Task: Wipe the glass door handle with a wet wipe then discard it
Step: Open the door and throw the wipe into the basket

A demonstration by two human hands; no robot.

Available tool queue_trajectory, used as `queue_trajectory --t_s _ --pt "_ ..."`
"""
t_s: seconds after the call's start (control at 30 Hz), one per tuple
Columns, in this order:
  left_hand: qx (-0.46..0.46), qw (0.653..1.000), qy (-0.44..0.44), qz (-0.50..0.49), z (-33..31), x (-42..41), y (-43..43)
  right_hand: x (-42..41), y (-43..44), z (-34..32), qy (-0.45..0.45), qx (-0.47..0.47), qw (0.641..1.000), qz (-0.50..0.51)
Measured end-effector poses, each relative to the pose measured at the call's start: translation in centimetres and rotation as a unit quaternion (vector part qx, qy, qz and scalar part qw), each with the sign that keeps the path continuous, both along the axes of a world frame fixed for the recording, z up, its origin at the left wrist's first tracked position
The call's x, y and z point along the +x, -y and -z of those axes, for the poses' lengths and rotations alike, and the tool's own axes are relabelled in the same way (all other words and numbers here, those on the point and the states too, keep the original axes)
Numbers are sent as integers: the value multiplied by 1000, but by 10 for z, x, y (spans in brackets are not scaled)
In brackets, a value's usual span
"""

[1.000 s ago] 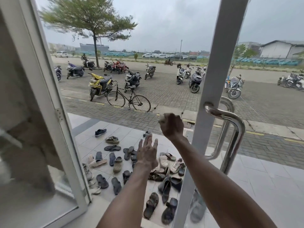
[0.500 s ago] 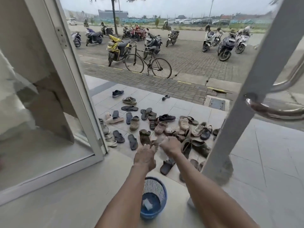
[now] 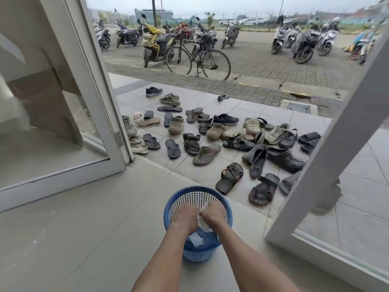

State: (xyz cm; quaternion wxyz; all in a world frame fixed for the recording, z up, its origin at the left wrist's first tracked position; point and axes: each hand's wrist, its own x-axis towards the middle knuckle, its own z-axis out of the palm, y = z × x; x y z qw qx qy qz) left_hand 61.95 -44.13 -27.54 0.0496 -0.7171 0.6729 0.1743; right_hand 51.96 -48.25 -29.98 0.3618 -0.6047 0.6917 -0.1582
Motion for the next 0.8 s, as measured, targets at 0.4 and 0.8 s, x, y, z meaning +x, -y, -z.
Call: queue_trajectory --t_s 0.4,0.8 --pt "-7 1000 16 -3 40 -4 15 -4 4 21 -3 21 1000 4" --pt "-27 999 27 -11 10 14 18 8 7 -6 -3 10 1000 -7"
